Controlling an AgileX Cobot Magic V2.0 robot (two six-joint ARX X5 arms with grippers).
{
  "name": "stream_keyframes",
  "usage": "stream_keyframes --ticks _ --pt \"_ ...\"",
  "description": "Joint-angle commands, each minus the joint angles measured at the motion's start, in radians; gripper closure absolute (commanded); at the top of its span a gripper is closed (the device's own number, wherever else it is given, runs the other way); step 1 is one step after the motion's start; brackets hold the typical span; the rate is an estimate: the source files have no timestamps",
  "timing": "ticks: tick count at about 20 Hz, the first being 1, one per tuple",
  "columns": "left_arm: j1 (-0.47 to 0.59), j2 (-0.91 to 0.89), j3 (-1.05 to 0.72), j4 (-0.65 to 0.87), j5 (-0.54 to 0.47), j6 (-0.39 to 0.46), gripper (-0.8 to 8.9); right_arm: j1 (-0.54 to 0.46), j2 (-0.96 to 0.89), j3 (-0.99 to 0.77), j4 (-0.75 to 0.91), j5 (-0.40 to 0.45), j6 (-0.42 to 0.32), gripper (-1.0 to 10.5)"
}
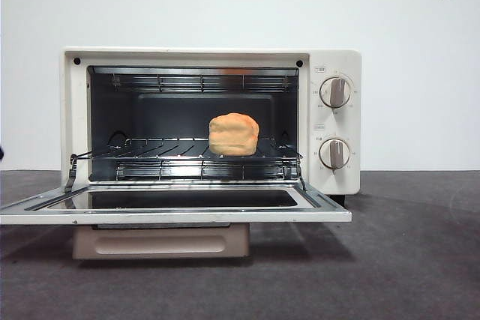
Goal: The left arm flap open the oven, the right arm pick bread and place it into oven, the left arm flap close the oven
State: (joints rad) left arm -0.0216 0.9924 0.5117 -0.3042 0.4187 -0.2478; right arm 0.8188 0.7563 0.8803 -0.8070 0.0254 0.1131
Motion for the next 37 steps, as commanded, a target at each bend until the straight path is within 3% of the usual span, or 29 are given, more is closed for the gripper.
stream_keyframes --ticks 1,6,15,23,29,37 --pt "0.003 0.081 -0.003 0.038 0.003 0.03 7.98 0.01 0.005 0.0 0.013 -0.003 0.021 5.2" --pt "0.003 0.239 -0.003 0.13 0.008 0.03 7.98 0.01 0.005 0.0 0.021 -0.003 0.029 5.2" --pt "0.002 0.409 -0.003 0.217 0.115 0.031 7.98 0.01 0.005 0.0 0.03 0.0 0.037 5.2" --pt "0.003 0.426 -0.002 0.234 0.288 0.025 7.98 0.01 0.005 0.0 0.059 0.0 0.04 5.2" --pt "0.014 0.426 -0.002 0.333 0.406 -0.043 7.98 0.01 0.005 0.0 0.058 0.0 0.054 5.2" --pt "0.053 0.425 -0.002 0.506 0.446 -0.157 7.98 0.01 0.005 0.0 0.058 0.0 0.063 5.2"
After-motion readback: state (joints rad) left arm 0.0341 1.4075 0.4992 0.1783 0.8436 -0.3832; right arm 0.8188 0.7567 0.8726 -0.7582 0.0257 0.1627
